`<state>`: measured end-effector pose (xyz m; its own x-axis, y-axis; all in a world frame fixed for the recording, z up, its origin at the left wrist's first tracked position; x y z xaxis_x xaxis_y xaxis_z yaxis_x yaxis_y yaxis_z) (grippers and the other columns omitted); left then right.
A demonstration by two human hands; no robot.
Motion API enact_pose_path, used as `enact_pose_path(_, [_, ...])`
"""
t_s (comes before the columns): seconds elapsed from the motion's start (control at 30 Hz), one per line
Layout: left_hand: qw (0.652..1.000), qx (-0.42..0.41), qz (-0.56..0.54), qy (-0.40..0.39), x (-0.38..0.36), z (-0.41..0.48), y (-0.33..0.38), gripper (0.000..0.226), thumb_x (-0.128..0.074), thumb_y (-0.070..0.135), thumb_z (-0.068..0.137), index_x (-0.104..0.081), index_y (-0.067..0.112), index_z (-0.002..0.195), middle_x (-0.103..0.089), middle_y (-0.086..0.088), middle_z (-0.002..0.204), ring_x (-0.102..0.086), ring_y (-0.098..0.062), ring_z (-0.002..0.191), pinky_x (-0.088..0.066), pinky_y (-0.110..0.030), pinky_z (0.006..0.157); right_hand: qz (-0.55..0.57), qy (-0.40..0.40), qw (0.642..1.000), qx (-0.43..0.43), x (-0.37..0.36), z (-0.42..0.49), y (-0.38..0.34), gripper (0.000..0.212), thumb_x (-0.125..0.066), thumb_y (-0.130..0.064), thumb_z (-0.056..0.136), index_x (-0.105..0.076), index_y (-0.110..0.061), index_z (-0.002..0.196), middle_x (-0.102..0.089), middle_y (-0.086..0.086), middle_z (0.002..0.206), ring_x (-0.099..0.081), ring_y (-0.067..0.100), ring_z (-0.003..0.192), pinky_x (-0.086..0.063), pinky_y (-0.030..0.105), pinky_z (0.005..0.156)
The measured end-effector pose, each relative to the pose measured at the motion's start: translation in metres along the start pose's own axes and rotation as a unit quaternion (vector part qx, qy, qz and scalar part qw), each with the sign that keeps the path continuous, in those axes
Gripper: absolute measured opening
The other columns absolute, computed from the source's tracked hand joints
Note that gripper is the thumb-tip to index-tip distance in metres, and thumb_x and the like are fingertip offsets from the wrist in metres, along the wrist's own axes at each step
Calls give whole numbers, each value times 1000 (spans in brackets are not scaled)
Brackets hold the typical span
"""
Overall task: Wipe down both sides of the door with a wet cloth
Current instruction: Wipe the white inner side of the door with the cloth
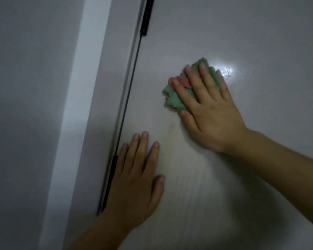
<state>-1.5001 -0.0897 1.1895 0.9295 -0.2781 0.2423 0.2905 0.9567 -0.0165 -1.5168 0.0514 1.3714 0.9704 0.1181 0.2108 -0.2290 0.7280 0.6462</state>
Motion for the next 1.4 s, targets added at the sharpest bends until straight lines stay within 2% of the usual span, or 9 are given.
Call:
enact_pose_path(0.17, [1000,-1,1,-18,-5,-28,-2,72,-49,37,97,-32,7,160,-17,-18,171,-12,-37,159,-8,-51,129,4,-54,987,154,-10,-30,-41,61,-30,-46,106,-19,-25,163,-12,10,170,-3,34,158,-12,57,126])
enact_pose_path(0.23, [1000,-4,-2,-15,-6,-35,-4,73,-50,37,97,-31,8,161,-18,-18,171,-12,-37,159,-7,-49,130,-10,-45,988,147,-6,-11,-30,61,-31,-46,106,-22,-25,162,-15,10,170,-7,35,157,-13,57,126])
enact_pose_path(0.37, [1000,13,-15,-15,-12,-40,-3,73,-49,37,98,-29,9,162,-14,-17,172,-10,-37,160,-10,-50,129,-1,-18,1000,22,1,47,-18,63,-27,-49,105,-19,-25,163,-13,14,170,-6,39,157,-5,58,126])
enact_pose_path(0.63, [998,37,-46,-25,-16,-56,-4,72,-45,37,100,-22,14,164,-9,-15,173,-6,-34,161,-9,-48,129,5,-67,977,202,-16,-9,-81,60,-33,-45,106,-21,-26,162,-15,8,170,-5,33,158,-9,55,126])
enact_pose_path(0.83, [999,23,-42,-18,-15,-58,-5,69,-46,35,100,-27,12,162,-16,-18,171,-10,-37,160,-13,-49,129,16,-2,1000,-6,-5,-2,-33,62,-32,-45,106,-20,-24,163,-13,14,170,-5,39,157,-5,57,126])
enact_pose_path(1.0, [998,17,-54,-9,-15,-62,-6,68,-48,32,99,-31,5,159,-18,-21,170,-13,-39,159,-16,-52,128,30,-59,987,148,-17,-84,-72,62,-39,-43,105,-23,-26,162,-14,10,170,-6,35,158,-13,57,126])
enact_pose_path(1.07, [998,16,-56,-2,-15,-64,-6,67,-48,32,99,-34,3,158,-20,-23,169,-14,-40,159,-17,-54,128,14,-46,991,127,-14,-81,-51,61,-38,-43,106,-23,-26,162,-15,9,170,-7,34,158,-12,56,126])
enact_pose_path(1.2, [999,13,-51,9,-18,-63,-5,69,-48,33,99,-31,4,159,-18,-23,169,-11,-40,159,-14,-52,129,19,-1,999,-49,-5,-59,-17,62,-34,-43,105,-22,-24,163,-14,14,170,-5,39,157,-8,58,126])
enact_pose_path(1.4, [999,13,-51,4,-22,-73,-4,71,-47,34,100,-24,6,161,-14,-22,171,-9,-39,159,-10,-51,130,46,-63,993,94,-22,-120,-78,66,-40,-43,103,-19,-24,163,-12,11,171,-4,36,158,-12,60,125])
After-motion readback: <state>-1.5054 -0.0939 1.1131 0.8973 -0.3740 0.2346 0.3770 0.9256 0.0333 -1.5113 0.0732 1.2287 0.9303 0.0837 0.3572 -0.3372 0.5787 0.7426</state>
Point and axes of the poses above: each hand's wrist, its own z-axis towards the middle knuckle, its own x-axis out of the back of the hand, y = z × x, the point moved 5 cm from there along z, towards the middle knuckle
